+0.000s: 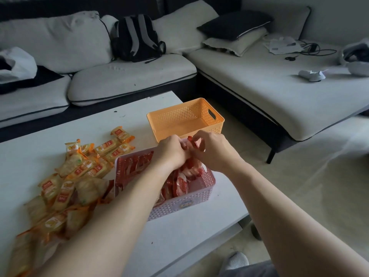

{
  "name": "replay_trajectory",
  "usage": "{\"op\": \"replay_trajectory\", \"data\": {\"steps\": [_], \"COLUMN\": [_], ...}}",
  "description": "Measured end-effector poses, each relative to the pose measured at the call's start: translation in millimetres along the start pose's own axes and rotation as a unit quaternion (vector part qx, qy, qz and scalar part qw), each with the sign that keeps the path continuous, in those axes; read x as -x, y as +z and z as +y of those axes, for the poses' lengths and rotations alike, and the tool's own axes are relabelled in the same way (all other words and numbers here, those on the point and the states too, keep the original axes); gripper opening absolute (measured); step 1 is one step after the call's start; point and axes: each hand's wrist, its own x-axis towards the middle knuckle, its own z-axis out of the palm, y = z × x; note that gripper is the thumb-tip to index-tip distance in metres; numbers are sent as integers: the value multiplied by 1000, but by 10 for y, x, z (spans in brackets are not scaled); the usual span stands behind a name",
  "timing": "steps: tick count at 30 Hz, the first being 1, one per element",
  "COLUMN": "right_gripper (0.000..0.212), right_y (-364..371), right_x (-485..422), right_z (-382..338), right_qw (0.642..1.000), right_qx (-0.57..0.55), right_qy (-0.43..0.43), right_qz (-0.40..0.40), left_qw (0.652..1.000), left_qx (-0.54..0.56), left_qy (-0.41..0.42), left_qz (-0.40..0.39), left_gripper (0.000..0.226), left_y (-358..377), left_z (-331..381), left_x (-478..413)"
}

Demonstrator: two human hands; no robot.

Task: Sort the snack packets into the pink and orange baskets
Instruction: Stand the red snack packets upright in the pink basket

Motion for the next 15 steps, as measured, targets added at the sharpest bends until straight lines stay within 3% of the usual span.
{"op": "replay_trajectory", "data": {"steps": [3, 6, 9, 13, 15], "right_gripper": [40, 49, 41, 12, 12], "right_y": [-42, -62, -62, -31, 49], "right_x": [-8, -6, -15, -29, -20], "right_z": [-37, -45, -52, -42, -23], "right_qw": [998, 997, 997, 995, 992], "right_qx": [-8, -17, -37, 3, 22], "right_qy": [63, 74, 74, 101, 124], "right_qz": [4, 1, -1, 0, 0], "left_qw": [990, 985, 989, 995, 995], "left_qx": [-135, -161, -135, -31, -24], "left_qy": [7, 2, -1, -2, 7], "left_qz": [45, 70, 67, 97, 92], "left_gripper": [16, 15, 23, 25, 21], "left_y": [104, 132, 104, -21, -32], "left_z": [20, 17, 12, 46, 69], "left_x": [5, -36, -80, -119, -113]}}
